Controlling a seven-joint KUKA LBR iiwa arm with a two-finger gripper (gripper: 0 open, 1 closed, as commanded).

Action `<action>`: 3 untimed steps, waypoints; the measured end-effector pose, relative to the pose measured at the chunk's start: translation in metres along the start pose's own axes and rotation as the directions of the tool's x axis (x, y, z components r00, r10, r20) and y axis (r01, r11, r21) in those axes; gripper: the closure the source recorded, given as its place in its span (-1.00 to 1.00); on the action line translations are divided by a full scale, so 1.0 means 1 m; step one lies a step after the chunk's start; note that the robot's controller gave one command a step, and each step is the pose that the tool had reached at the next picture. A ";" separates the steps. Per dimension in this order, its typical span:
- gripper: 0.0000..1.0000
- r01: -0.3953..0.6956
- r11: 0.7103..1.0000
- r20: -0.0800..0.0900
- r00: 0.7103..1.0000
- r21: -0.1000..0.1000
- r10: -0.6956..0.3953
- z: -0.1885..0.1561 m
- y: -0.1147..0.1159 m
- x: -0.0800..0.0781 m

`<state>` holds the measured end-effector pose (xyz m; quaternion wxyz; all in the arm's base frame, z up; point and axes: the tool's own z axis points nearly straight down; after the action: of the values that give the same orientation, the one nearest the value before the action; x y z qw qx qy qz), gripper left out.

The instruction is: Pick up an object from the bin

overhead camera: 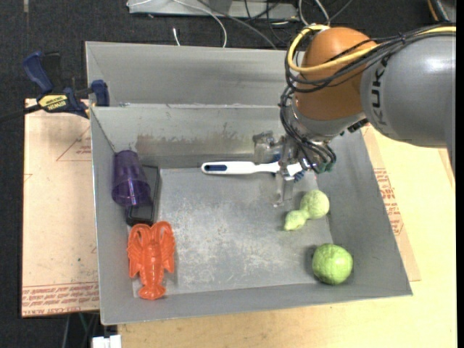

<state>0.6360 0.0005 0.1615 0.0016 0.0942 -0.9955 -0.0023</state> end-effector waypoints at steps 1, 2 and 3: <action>-1.00 -0.001 1.000 0.023 1.000 0.006 0.001 -0.025 -0.012 -0.009; -1.00 0.040 0.999 0.008 0.999 0.001 -0.040 -0.011 -0.010 -0.019; -1.00 -0.009 1.000 0.027 1.000 0.005 0.009 -0.120 -0.028 0.008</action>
Offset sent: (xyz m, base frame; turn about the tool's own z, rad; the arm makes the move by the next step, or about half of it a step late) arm 0.0195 -0.0067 0.0115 -0.0439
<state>0.6342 -0.0290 0.2809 -0.0123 0.0899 -0.9959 -0.0009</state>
